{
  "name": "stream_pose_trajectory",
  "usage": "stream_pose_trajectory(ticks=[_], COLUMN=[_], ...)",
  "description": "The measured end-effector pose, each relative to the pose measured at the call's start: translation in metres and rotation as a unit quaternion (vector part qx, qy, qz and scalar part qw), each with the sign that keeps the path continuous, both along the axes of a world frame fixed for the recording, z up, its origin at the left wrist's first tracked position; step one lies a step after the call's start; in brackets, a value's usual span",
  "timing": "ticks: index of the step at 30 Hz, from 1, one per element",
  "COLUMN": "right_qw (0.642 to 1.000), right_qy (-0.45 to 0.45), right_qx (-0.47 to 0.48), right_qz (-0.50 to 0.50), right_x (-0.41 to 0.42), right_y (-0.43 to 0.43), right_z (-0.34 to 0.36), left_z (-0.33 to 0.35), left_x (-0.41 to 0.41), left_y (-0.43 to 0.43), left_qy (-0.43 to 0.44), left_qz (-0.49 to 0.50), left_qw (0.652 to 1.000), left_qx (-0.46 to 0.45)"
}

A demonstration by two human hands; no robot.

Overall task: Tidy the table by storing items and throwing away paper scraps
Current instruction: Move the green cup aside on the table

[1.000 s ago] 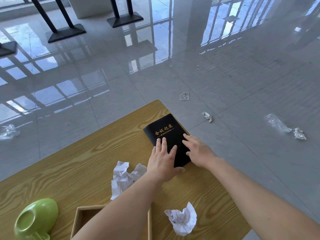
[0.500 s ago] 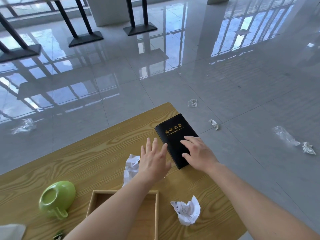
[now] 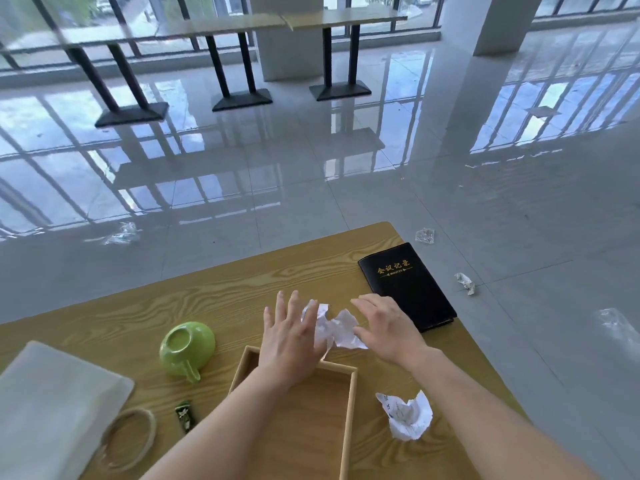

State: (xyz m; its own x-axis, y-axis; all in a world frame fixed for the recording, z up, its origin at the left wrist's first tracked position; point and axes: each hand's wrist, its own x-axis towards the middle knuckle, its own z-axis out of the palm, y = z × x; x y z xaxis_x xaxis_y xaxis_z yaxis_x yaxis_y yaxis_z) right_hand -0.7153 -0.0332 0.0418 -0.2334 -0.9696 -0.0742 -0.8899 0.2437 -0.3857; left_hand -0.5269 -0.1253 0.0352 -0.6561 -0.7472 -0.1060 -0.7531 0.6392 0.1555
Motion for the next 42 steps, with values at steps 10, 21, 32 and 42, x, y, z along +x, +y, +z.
stream_pose_trajectory(ticks=[10, 21, 32, 42], right_qw=[0.997, 0.992, 0.988, 0.993], right_qy=[-0.026, 0.008, -0.024, -0.055], right_qx=[0.020, 0.020, 0.007, 0.035], right_qz=[0.071, 0.125, 0.154, 0.099], right_x=[0.073, 0.155, 0.223, 0.281], right_y=[-0.033, -0.058, -0.074, -0.101], right_z=[0.013, 0.025, 0.005, -0.017], left_z=[0.009, 0.003, -0.005, -0.030], left_x=[0.097, 0.197, 0.266, 0.312], left_y=[0.013, 0.015, 0.017, 0.044], left_qy=[0.007, -0.006, -0.004, -0.027], left_qz=[0.117, 0.181, 0.212, 0.219], left_qw=[0.993, 0.983, 0.977, 0.974], left_qx=[-0.003, 0.007, 0.022, 0.059])
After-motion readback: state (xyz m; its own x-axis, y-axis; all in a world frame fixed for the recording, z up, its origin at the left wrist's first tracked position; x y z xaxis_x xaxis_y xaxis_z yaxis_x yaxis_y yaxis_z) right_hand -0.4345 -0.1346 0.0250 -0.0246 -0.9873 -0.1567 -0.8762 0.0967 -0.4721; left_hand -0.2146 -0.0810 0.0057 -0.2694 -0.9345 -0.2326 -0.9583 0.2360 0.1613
